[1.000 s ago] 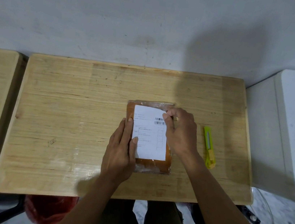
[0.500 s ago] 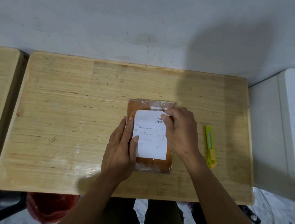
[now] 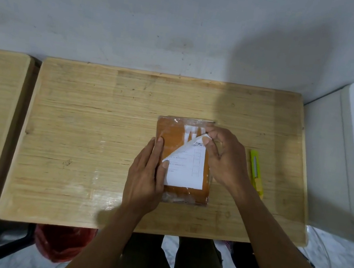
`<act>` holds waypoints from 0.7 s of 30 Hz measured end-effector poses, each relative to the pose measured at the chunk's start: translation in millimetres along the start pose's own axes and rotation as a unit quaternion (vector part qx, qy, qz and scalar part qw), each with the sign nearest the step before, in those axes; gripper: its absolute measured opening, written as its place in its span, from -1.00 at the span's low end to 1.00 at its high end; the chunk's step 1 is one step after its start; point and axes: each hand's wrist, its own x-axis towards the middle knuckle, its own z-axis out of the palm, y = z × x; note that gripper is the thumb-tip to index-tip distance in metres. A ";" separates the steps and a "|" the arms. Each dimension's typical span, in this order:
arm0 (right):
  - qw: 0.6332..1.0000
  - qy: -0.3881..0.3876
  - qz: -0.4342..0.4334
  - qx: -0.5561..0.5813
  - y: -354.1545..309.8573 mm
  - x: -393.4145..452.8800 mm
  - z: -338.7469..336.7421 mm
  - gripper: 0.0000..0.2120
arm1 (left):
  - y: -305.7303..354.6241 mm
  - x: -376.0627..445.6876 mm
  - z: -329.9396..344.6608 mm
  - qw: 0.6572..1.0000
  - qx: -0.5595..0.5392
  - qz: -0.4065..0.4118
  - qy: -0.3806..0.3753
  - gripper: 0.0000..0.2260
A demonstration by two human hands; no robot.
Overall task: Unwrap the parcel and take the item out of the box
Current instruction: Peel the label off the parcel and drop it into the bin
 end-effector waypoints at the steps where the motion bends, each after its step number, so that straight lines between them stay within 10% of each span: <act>1: 1.000 -0.003 -0.001 0.001 0.6 0.3 -0.4 -0.91 | 0.8 -0.3 -0.7 1.000 0.000 0.001 0.001 -0.52; 21: 0.997 -0.031 0.028 0.059 11.7 -0.9 -10.3 -0.77 | -1.0 -3.7 1.3 0.999 -0.019 0.027 0.024 -0.54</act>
